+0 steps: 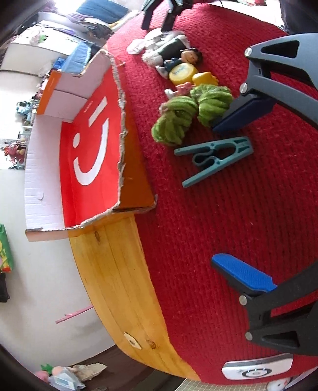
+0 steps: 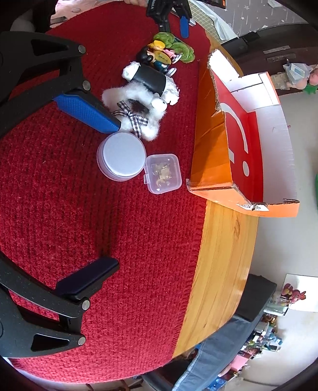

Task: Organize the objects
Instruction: 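Grasp the teal clothespin with the left gripper while the right gripper grasps the white round tin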

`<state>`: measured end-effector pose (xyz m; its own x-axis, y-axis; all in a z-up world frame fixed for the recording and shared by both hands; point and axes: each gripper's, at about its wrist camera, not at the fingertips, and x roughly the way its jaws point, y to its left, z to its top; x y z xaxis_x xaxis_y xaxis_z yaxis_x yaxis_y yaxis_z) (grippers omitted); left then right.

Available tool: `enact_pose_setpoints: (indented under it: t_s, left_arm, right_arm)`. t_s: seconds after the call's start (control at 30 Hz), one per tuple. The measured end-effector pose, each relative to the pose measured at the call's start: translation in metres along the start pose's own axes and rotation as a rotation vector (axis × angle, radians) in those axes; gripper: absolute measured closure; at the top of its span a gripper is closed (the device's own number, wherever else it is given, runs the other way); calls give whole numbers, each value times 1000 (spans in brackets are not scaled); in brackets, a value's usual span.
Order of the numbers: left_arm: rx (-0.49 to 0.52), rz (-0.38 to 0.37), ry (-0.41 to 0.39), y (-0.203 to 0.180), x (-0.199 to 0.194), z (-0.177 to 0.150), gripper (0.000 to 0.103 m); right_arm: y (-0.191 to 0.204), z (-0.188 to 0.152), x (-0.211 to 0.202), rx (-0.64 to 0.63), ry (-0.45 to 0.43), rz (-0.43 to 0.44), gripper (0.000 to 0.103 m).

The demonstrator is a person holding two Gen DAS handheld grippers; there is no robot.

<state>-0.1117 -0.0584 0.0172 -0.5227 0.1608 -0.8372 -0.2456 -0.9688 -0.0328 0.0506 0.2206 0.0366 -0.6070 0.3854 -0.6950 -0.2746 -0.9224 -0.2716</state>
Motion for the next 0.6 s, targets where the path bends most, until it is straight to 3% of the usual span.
enact_pose_setpoints:
  t_s: [0.17,0.27,0.4,0.53,0.6]
  left_arm:
    - [-9,-15,-32,-5,-4,1,22]
    - [10,-19,-48,-11,-6,-1,31]
    - [12,-40,-66,-15,-8,-2,42]
    - [15,-74,-86,-20,-11,-4,69]
    - [15,-89,-95,-22,-12,-5,75]
  right_arm:
    - [6,1,0,-16,-30,-31,2]
    - [8,1,0,-19,-39,-23,11]
    - [13,2,1,-21,-45,-6,31]
    - [19,1,-1,-23,-59,23,58]
    - [21,0,-3,-18,-66,28,64]
